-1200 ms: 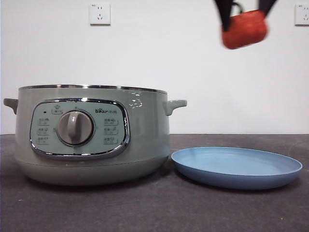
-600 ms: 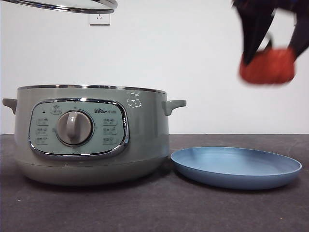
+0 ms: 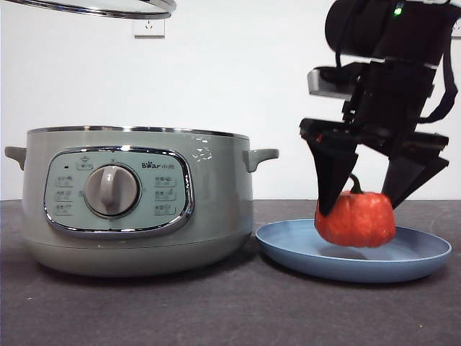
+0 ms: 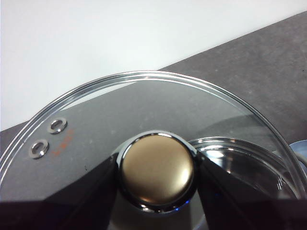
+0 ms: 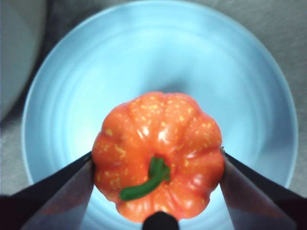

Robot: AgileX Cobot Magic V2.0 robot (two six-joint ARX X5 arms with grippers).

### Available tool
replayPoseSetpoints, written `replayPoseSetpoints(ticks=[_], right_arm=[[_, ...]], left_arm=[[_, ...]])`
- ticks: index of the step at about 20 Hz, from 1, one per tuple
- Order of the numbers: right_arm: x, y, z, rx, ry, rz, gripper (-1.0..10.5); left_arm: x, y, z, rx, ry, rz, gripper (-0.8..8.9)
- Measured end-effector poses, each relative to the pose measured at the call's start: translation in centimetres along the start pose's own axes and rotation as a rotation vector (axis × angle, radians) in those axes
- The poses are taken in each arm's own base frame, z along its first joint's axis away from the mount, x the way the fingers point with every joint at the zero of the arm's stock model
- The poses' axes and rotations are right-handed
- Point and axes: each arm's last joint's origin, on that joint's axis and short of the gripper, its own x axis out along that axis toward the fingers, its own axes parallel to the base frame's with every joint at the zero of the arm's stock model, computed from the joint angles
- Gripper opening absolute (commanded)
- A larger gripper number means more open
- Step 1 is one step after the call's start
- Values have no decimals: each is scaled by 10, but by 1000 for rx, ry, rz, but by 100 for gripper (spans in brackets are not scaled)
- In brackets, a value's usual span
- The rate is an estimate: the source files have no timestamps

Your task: Take the pumpkin out from the steamer,put the pumpkin in the blue plate,close the lid

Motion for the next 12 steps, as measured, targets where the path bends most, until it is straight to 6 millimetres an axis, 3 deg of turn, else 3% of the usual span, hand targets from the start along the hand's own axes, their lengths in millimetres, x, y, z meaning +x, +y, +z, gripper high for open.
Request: replayPoseSetpoints(ticks=[3, 5, 12], right_arm=[[2, 0, 0, 1, 8, -1, 463], [2, 0, 0, 1, 9, -1, 555], [2, 0, 0, 6, 6, -1, 566]], left_arm=[[0, 0, 0, 0, 0, 0, -8], [0, 0, 0, 0, 0, 0, -8], [0, 0, -1, 2, 11, -1, -9]])
